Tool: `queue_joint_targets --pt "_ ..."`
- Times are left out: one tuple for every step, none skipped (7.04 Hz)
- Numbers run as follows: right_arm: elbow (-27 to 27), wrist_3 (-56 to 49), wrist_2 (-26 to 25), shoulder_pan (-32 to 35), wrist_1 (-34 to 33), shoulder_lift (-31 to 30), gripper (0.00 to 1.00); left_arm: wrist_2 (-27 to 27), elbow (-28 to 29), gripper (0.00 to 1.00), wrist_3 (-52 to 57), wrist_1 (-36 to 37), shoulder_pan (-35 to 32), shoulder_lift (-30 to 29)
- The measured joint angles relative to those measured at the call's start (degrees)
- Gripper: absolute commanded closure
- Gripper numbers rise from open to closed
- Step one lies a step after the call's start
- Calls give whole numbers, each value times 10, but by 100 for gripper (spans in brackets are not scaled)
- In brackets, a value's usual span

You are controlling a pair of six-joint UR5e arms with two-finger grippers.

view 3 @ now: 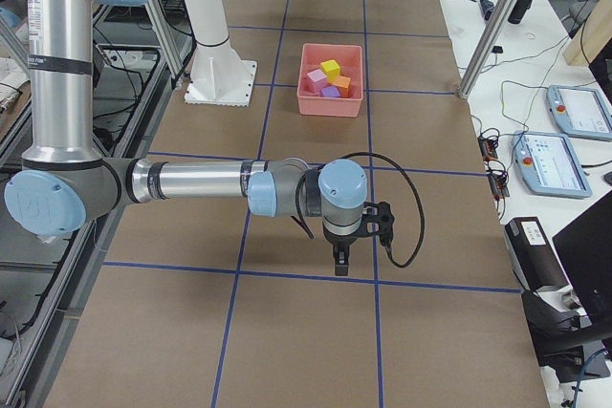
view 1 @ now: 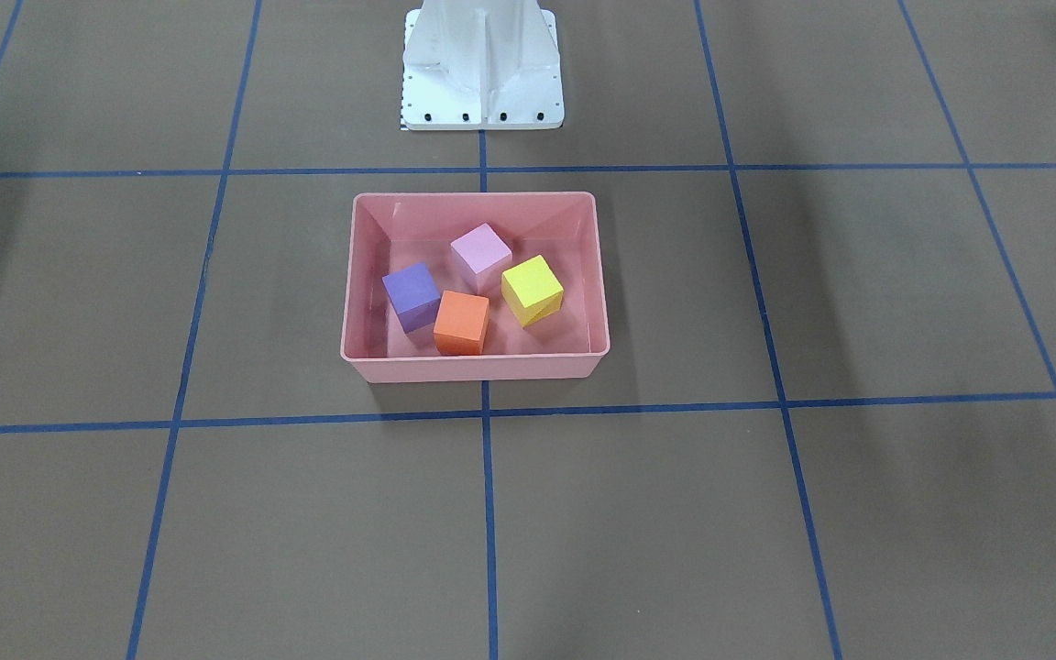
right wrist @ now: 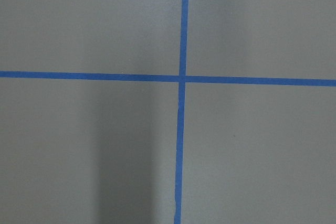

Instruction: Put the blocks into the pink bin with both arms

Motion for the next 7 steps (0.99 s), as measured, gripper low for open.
queue_joint_targets --pt "-1 1 1 0 5 0 0 0 0 0 0 1 -2 -1" --pt "-2 2 1 0 7 -1 0 1 -1 0 0 1 -8 -2" --pt "-2 3 1 0 8 -1 0 1 -1 0 1 1 -16 -4" --pt "-3 4 1 0 8 -1 0 1 -2 0 1 1 -21 -5" --pt "-3 4 2 0 8 -1 0 1 -2 0 0 0 -23 -6" --pt "-2 4 4 0 8 -1 0 0 -3 0 0 0 -23 -6" --pt "-2 4 4 0 8 0 0 0 -3 0 0 0 -24 -6"
